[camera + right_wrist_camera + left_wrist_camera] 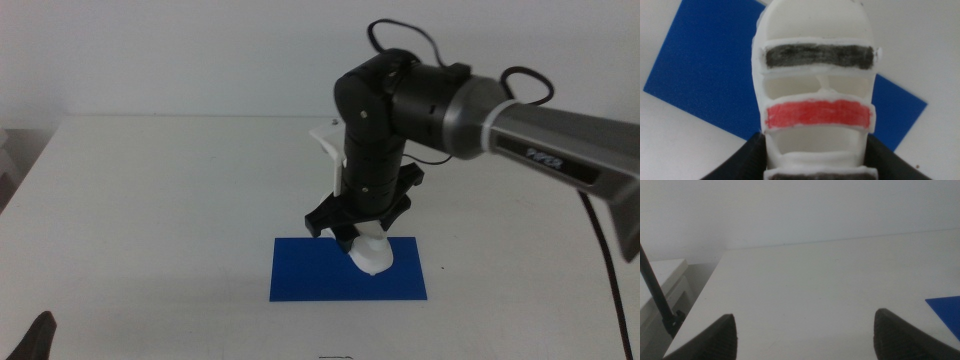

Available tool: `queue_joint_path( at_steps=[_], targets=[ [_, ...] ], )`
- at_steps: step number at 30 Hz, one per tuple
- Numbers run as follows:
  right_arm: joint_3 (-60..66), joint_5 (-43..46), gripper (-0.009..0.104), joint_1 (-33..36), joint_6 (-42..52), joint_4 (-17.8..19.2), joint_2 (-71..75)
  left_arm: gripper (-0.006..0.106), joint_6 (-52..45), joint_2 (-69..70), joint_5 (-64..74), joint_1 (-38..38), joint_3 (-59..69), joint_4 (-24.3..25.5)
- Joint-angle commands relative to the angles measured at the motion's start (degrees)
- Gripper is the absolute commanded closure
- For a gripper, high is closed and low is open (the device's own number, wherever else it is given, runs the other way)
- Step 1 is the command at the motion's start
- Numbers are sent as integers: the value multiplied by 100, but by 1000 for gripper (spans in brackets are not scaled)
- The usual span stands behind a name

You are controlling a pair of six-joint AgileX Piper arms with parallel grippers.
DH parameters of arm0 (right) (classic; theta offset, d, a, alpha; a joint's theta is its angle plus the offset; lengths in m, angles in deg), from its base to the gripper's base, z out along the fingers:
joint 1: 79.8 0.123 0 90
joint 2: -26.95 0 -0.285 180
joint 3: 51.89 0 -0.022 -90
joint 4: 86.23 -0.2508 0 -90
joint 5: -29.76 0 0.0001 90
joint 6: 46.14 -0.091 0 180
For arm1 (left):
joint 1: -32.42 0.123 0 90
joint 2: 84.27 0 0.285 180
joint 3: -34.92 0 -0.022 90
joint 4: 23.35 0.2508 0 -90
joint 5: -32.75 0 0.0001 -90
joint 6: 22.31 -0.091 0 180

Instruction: Use one arm to grab the shoe from the table and place it on the mat.

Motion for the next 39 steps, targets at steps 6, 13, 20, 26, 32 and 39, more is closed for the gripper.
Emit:
queue_joint_path(
  at_steps=[6, 13, 20, 26, 32, 39],
  targets=[
    [-335, -153, 96, 24, -242, 192, 221, 7, 84, 107, -478, -22, -19, -49],
    [-335, -116, 96, 24, -153, 190, 221, 7, 84, 107, -478, -22, -19, -49],
    [-335, 203, 96, 24, 1784, 185, 221, 7, 84, 107, -478, -22, -19, -49],
    [-335, 185, 96, 24, 4284, 69, 221, 7, 84, 107, -478, -22, -19, -49],
    [-335, 118, 96, 24, 6201, -376, 221, 7, 84, 107, -478, -22, -19, -49],
    [-335, 118, 96, 24, 6097, -715, 221, 7, 84, 107, -478, -22, -19, -49]
  ],
)
